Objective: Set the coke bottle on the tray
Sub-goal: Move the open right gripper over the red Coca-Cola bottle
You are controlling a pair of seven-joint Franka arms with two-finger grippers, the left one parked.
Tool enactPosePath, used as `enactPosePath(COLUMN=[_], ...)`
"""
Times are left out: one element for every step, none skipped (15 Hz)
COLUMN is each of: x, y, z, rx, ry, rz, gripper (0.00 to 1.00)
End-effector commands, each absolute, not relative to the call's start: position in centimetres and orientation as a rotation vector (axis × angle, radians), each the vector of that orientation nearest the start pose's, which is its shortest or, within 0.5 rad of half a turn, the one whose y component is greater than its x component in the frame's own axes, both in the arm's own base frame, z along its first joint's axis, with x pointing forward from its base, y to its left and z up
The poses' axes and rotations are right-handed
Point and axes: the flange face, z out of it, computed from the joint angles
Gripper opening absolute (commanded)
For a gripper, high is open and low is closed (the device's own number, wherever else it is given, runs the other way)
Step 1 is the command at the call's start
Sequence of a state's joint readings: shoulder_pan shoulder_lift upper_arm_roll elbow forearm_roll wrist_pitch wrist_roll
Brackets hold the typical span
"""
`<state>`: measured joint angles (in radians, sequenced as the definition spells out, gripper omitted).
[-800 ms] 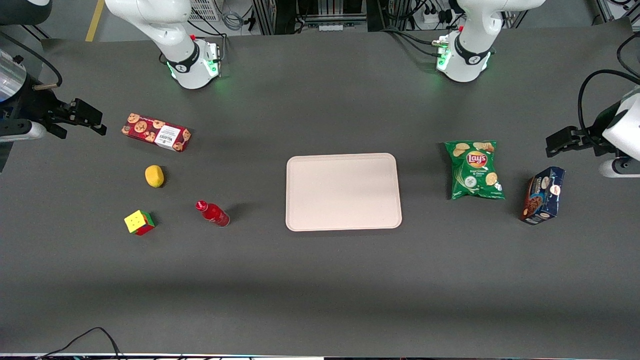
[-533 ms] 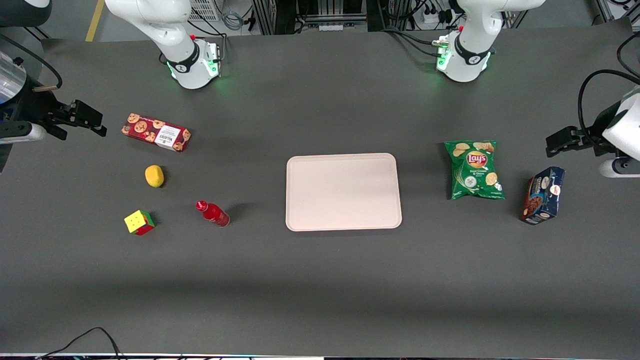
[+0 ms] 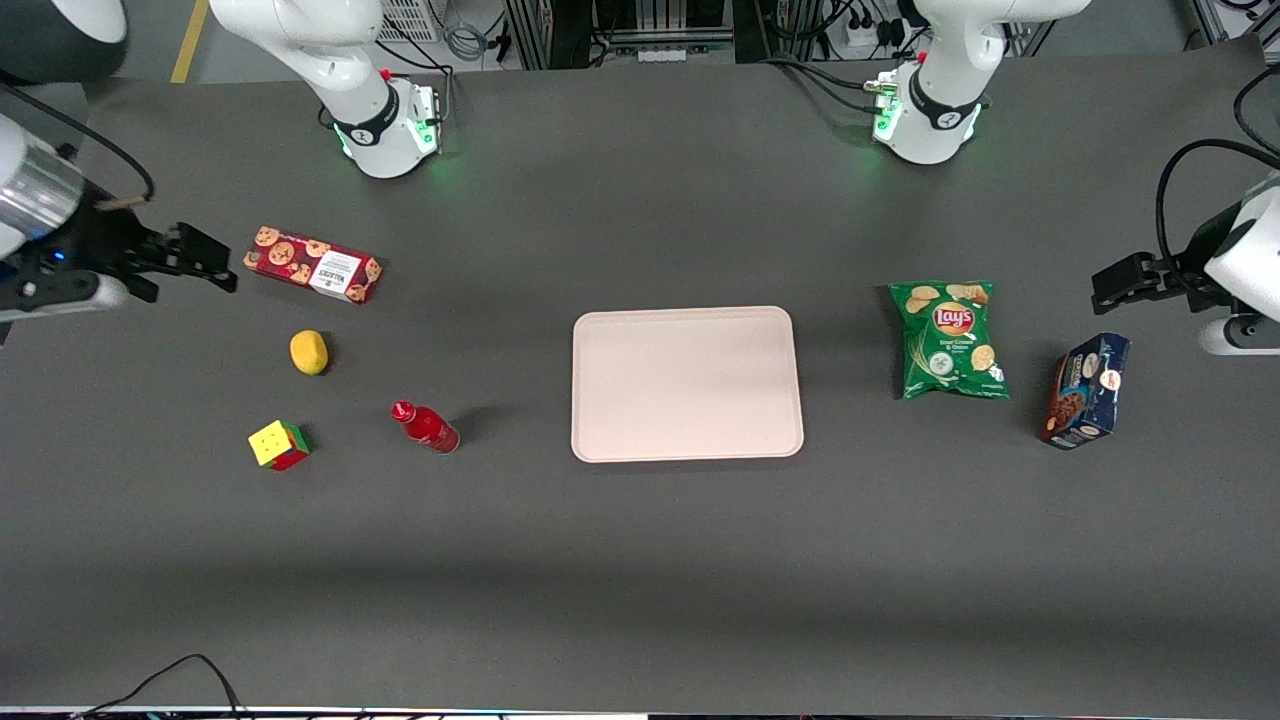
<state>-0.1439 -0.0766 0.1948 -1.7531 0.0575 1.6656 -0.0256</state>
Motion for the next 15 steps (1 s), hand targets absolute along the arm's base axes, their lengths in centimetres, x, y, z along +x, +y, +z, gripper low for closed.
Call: enactPosePath(x=[56.8, 57.4, 58.0, 58.6, 59.2, 59.8, 60.3, 60.8, 60.9, 61.3, 61.6, 61.9, 62.0, 62.2, 62.3], y=[7.8, 8.6, 9.9, 10.6, 11.4, 12.0, 12.5, 13.3, 14.2, 14.5, 15.3, 15.6, 15.7, 15.7, 15.8], z=[56.2, 55.3, 54.1, 52.8, 51.4, 50.0, 48.3, 46.5, 45.2, 43.8, 42.7, 41.9, 41.4, 40.8, 40.1], rx=[-3.079, -3.082, -3.099, -3.110, -3.116, -3.119, -3.123, -3.134, -3.152, -3.160, -3.156, -3.153, -3.151, -3.148, -3.146], ry=[-0.097, -0.087, -0.101, -0.096, -0.097, -0.114, -0.123, -0.104, -0.088, -0.068, -0.064, -0.062, -0.055, -0.052, -0.051], rz=[0.027, 0.020, 0.010, 0.010, 0.017, 0.023, 0.042, 0.063, 0.083, 0.094, 0.089, 0.092, 0.093, 0.089, 0.087], gripper=[1.00, 1.00, 1.00, 1.00, 1.00, 1.00, 1.00, 1.00, 1.00, 1.00, 1.00, 1.00, 1.00, 1.00, 1.00])
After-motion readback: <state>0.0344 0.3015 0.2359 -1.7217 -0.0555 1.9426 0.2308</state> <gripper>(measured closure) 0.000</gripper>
